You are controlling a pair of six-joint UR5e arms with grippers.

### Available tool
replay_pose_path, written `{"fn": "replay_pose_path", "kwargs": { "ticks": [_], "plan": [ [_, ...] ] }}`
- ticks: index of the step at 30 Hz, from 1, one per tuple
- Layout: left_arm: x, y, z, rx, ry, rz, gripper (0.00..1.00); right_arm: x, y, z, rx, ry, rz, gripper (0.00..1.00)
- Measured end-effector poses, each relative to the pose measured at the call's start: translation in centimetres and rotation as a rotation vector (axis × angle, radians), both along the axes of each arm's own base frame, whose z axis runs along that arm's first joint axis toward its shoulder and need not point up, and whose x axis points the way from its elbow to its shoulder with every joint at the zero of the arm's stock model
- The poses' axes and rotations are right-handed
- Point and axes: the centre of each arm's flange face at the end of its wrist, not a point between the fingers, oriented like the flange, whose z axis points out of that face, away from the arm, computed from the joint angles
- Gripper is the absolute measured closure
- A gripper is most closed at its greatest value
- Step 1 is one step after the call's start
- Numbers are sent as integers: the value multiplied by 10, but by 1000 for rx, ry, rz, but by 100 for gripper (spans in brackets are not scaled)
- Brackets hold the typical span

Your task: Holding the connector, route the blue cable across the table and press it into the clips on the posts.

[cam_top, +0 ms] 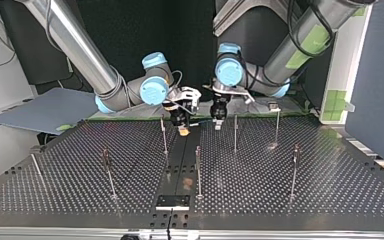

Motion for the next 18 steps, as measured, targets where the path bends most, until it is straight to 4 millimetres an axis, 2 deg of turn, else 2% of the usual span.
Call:
{"fn": "replay_pose_path", "kwargs": {
  "ticks": [11,12,13,15,16,17,18],
  "plan": [
    [14,-7,-25,28,47,25,0,0,0,0,0,-1,0,100],
    [14,-7,-26,33,48,30,15,0,0,0,0,0,0,100],
    [13,-7,-26,37,50,33,15,0,0,0,0,-1,0,100],
    [12,-8,-27,46,53,39,44,0,0,0,-1,-1,0,100],
    [11,-8,-27,50,54,42,44,0,0,0,-1,-1,0,100],
    [11,-8,-27,54,55,45,72,0,0,0,-1,-1,-1,100],
    [10,-9,-27,58,56,48,72,0,0,0,-1,-1,-1,100]
  ]
}}
